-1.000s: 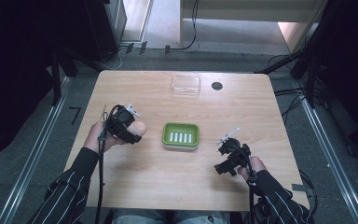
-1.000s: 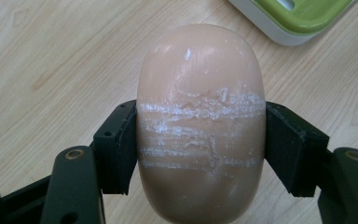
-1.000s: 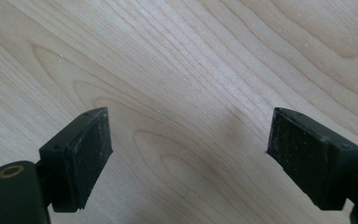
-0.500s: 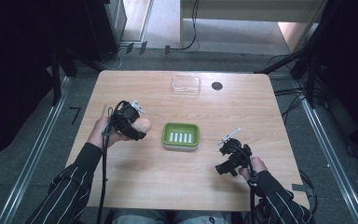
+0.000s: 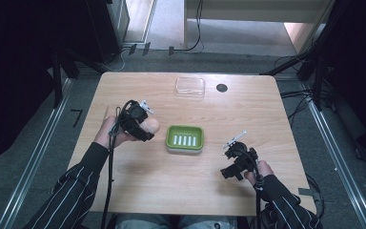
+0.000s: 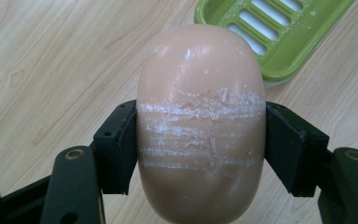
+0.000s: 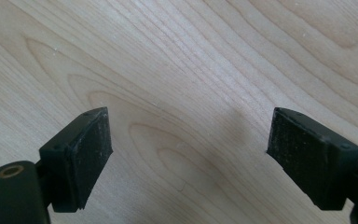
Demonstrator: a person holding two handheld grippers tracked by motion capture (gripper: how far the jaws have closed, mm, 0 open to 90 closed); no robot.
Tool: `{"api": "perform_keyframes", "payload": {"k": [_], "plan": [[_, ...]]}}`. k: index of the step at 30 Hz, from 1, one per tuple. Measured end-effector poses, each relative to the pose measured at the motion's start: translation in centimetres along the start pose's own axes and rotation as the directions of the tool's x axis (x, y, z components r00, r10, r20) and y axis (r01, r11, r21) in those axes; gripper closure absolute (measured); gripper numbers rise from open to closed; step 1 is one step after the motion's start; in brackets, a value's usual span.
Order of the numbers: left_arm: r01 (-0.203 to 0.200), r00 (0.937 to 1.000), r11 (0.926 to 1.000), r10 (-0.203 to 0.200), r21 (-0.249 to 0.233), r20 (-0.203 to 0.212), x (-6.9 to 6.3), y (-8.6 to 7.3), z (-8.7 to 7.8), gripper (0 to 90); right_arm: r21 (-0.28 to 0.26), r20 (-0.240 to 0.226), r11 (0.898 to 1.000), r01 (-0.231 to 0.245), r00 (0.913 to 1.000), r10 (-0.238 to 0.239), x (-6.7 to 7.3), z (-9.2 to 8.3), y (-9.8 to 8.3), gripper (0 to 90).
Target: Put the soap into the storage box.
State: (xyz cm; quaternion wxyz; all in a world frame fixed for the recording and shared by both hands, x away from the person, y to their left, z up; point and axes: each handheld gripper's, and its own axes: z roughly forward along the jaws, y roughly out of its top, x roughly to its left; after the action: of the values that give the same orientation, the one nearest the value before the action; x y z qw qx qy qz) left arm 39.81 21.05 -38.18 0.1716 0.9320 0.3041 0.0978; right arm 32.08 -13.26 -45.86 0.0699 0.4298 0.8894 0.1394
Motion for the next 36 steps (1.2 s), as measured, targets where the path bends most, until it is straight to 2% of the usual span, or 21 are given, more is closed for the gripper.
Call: {"api": "perform_keyframes", "payload": {"k": [15,16,36], "plan": [[-0.026,0.9997,0.9996,0.026,-0.012,-0.001,-0.3,1.1,0.0,33.6,-0.005,0.002,1.000,-0.015,0.9999,0.015,-0.4,-0.2,-0.5,14.1],[-0.033,0.9994,0.9994,0.033,-0.012,0.000,-0.3,1.3,0.0,33.6,-0.006,0.002,1.000,-0.028,0.9996,0.028,-0.5,-0.2,-0.7,14.1],[-0.086,0.9962,0.9960,0.087,-0.022,0.011,-1.0,2.9,0.3,33.6,0.001,0.005,1.000,-0.027,0.9996,0.027,-0.5,-0.1,-0.7,14.1]]}}
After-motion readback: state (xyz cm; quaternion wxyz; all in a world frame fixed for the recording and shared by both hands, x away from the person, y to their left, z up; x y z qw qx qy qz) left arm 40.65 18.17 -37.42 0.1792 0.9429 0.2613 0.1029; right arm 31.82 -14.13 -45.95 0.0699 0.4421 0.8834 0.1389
